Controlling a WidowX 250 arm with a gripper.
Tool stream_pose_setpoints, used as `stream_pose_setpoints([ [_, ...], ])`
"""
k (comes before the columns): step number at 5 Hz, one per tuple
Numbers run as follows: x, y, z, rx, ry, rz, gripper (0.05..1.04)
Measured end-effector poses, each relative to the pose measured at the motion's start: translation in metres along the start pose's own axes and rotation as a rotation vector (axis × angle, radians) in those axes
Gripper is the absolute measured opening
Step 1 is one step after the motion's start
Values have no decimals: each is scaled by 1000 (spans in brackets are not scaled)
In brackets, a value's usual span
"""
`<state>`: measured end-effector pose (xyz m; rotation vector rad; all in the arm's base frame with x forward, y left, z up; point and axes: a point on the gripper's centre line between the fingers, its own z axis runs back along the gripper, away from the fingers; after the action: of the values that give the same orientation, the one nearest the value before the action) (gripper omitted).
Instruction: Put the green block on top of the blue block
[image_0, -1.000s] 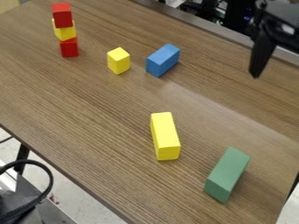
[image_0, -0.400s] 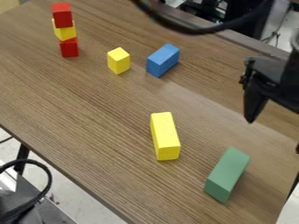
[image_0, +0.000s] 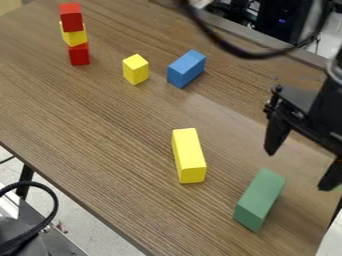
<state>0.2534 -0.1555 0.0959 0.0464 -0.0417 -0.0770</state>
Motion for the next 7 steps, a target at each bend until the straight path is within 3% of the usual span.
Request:
stream_pose_setpoints([
  [1, -3, -2, -11, 47, 60, -5, 1000],
  [3, -8, 0, -22, 35, 92, 42, 1000],
  [5, -24, 8, -35, 68, 144, 75, 1000],
  [7, -31, 13, -46, 63, 151, 107, 1000],
])
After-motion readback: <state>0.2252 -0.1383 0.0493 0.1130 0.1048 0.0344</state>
